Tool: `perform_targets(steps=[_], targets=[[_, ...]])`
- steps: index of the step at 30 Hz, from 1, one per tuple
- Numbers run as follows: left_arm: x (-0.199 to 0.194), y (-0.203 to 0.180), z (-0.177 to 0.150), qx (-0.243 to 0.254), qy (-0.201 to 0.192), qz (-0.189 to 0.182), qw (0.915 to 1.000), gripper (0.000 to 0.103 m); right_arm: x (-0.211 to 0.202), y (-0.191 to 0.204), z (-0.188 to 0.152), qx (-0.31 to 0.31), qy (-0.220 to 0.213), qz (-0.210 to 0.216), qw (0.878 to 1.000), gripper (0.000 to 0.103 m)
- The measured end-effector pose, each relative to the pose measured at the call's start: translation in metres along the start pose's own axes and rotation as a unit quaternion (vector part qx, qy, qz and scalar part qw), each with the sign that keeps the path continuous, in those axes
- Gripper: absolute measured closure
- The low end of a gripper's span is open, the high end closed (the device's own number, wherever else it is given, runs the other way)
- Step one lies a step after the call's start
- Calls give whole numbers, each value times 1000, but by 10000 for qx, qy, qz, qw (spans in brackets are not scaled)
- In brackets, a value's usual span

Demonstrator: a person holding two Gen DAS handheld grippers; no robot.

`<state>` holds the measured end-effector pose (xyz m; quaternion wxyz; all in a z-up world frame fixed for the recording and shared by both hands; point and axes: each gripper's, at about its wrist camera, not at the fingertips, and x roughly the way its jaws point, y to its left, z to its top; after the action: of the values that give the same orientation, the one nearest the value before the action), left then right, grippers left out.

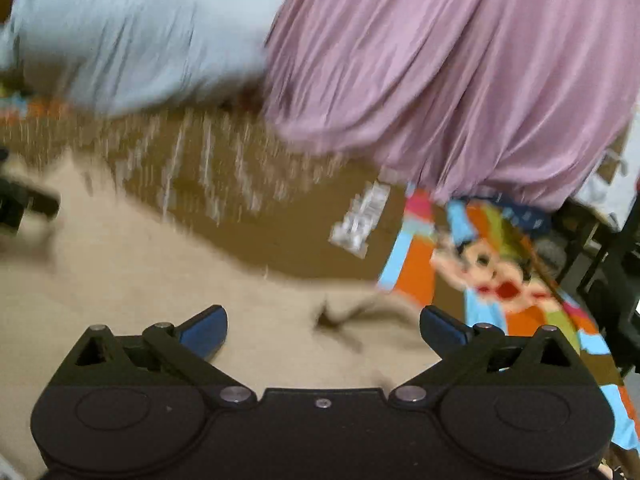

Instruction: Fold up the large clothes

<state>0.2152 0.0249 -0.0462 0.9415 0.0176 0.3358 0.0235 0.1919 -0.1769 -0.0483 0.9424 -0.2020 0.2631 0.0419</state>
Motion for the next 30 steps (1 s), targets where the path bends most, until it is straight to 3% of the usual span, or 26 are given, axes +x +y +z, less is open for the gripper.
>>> perform_targets(steps=[4, 6, 10, 14, 17, 19, 22, 24, 27, 30], targets=[[14, 11, -10, -265, 217, -234, 9991, 0, 11, 0, -22, 438, 73, 107, 9990, 1], [17, 12, -12, -250, 279, -231, 9990, 0, 13, 5, -23, 354, 116, 51, 9993, 1], [17, 9, -15, -135, 232, -128, 9996, 0, 22, 9, -24, 340, 182, 42, 9992, 1], [12, 24, -15, -509, 93, -454, 9976, 0, 19, 8, -24, 412, 136, 64, 9990, 1], [-13, 45, -18, -667, -112, -682, 9954, 0, 2, 2, -24, 398, -126, 89, 9991, 1], [-32, 55, -26, -412, -260, -761, 9959, 0, -20, -8, -22, 334, -206, 200, 9990, 2], [-32, 54, -30, -178, -92, -481, 9986, 0, -54, -31, -36, 430, -210, -48, 9988, 1], [-24, 49, -32, -214, 169, -391, 9989, 0, -62, -48, -51, 655, -14, -274, 9975, 1], [-18, 37, -37, 118, 181, -201, 9996, 0, -58, -68, -77, 1400, 276, -543, 9883, 1], [-18, 40, -41, 48, 138, -285, 9995, 0, -48, -84, -99, 2164, 395, -259, 9752, 1]])
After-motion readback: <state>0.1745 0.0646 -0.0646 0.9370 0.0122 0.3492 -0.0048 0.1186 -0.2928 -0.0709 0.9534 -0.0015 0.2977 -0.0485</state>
